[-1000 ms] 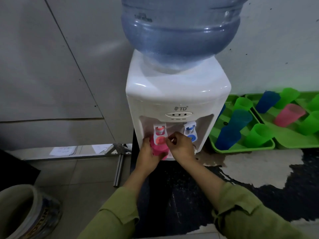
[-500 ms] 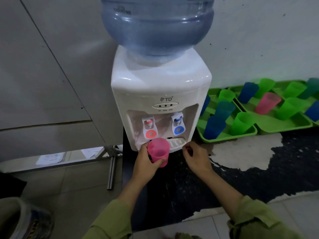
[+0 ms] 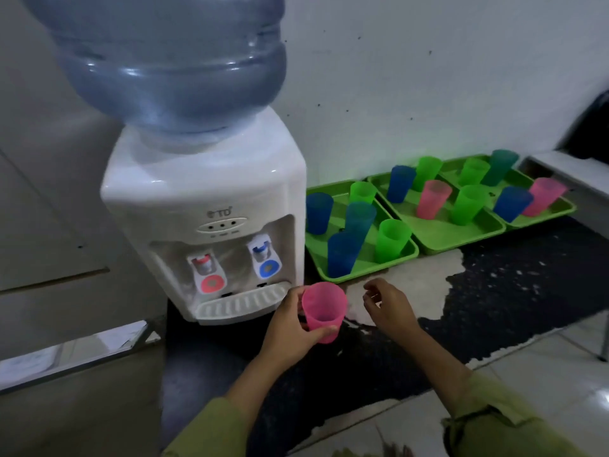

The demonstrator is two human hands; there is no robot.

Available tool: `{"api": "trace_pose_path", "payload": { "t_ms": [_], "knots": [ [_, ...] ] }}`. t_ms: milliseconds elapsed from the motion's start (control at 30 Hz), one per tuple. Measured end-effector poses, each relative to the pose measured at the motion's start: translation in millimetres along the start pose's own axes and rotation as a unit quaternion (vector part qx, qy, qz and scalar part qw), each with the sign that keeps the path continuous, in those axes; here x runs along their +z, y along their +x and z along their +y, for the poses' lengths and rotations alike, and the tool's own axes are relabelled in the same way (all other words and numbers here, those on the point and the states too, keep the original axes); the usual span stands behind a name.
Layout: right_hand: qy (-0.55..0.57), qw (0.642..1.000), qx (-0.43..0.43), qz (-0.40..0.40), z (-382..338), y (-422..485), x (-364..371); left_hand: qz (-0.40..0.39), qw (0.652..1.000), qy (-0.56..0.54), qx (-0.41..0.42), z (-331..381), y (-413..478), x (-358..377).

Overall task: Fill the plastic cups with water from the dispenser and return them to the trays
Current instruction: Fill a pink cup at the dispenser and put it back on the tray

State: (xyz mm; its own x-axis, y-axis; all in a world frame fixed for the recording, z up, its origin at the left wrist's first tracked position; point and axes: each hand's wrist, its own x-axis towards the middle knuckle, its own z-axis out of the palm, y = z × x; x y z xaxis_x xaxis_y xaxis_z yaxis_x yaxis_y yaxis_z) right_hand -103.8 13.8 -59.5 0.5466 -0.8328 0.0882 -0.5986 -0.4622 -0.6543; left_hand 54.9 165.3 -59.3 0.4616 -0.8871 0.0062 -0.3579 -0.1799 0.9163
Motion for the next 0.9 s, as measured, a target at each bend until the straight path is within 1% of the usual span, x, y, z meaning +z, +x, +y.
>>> {"api": "trace_pose_path", "payload": {
  "t_ms": [67,200,367,567,667,900],
  "knots": [
    [-0.004,1.0,0.008,0.01,24,11,-17,-0.011,1.0,-0.009,0.006,15,15,22],
    [-0.008,1.0,0.023,0.016,72,35,-53,-0.007,0.999,-0.007,0.034,47,49,68],
    [-0.01,1.0,0.012,0.019,129,75,-104,-0.009,1.0,-0.014,0.025,85,96,130],
    [-0.024,1.0,-0.003,-0.004,191,130,-158,0.04,0.999,0.003,0.011,131,160,202],
    [-0.051,0.999,-0.005,-0.019,215,158,-176,0.075,0.997,-0.015,0.006,148,193,231],
    [-0.068,0.996,0.021,-0.044,258,209,-195,0.138,0.99,-0.005,-0.014,168,265,281]
  ]
}}
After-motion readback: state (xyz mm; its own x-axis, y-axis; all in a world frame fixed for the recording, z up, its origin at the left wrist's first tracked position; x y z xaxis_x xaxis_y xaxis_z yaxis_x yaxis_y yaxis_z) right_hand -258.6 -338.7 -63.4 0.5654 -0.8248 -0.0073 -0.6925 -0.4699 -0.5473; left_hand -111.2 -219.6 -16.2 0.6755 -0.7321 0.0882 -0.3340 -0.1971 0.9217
